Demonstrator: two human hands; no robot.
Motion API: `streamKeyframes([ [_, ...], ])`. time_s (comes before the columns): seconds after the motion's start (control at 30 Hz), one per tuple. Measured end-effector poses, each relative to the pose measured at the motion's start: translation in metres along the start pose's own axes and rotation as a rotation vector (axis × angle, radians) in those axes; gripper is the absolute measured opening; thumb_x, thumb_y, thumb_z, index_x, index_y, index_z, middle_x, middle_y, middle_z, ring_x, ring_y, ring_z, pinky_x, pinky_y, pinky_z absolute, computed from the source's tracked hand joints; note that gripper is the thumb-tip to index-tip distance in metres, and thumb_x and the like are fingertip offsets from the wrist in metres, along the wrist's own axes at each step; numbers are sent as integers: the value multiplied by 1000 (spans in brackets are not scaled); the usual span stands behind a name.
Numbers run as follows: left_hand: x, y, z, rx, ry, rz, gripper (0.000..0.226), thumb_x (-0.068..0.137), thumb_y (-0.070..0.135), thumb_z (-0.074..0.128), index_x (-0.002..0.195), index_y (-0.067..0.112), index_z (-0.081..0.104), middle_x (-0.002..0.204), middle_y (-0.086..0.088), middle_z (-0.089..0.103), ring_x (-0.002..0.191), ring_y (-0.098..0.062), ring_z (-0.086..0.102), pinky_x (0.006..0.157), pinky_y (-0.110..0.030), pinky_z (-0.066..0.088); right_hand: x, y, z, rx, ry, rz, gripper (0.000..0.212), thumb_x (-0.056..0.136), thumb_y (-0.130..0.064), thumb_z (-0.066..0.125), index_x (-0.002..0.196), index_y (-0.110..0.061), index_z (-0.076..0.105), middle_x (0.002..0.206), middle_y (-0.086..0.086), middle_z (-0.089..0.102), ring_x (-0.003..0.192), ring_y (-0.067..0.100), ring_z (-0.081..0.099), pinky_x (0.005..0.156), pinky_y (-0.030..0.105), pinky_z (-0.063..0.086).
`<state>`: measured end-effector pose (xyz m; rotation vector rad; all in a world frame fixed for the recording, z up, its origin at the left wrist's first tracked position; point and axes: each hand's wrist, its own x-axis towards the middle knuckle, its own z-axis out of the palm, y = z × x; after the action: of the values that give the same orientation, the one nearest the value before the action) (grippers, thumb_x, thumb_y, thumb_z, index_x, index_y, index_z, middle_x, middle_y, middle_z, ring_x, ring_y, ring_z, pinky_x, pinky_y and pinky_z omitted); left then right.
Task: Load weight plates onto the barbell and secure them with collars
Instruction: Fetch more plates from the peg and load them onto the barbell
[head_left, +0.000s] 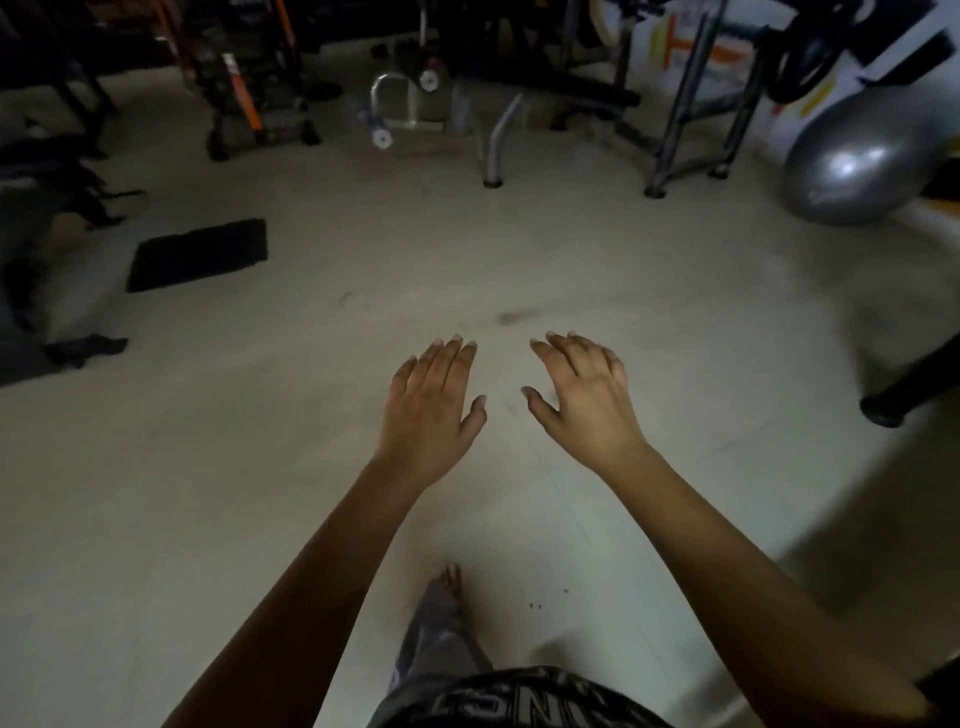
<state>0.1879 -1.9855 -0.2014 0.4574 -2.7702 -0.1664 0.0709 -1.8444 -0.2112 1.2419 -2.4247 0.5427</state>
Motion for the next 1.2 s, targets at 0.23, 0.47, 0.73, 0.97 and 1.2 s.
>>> streamKeyframes([
  [0.23, 198, -57, 27, -62, -12, 200, 57, 83, 39, 33, 130, 8, 42, 135, -13, 49, 126, -29, 45, 103, -45, 34, 145, 62, 49, -114, 28, 195, 48, 82, -39, 48, 119, -9, 54, 120, 15, 62, 112, 34, 57, 93, 48, 43],
  [0.47, 374, -62, 87, -143, -34, 366, 57, 82, 37, 35, 130, 9, 42, 135, -12, 50, 126, -28, 45, 103, -45, 34, 258, 159, 100, -218, 54, 308, 49, 83, -41, 42, 119, -10, 53, 120, 15, 62, 112, 34, 57, 93, 47, 44],
  [0.73, 603, -32, 164, -149, -44, 471, 55, 84, 31, 50, 134, 10, 38, 139, -12, 45, 130, -28, 40, 106, -44, 28, 401, 323, 147, -251, 82, 419, 48, 81, -32, 60, 122, -8, 51, 123, 18, 60, 116, 37, 54, 96, 50, 41],
  [0.97, 801, 17, 212, -206, -28, 534, 56, 85, 28, 55, 134, 9, 37, 140, -13, 44, 130, -28, 38, 107, -44, 27, 522, 464, 165, -281, 81, 482, 50, 79, -28, 67, 123, -8, 51, 124, 17, 59, 116, 37, 53, 96, 50, 41],
  [1.2, 990, 74, 294, -266, -24, 668, 57, 85, 29, 54, 135, 9, 35, 141, -12, 43, 131, -27, 37, 107, -44, 28, 631, 619, 198, -341, 112, 604, 52, 83, -30, 62, 128, -11, 46, 132, 16, 53, 123, 36, 47, 102, 50, 35],
])
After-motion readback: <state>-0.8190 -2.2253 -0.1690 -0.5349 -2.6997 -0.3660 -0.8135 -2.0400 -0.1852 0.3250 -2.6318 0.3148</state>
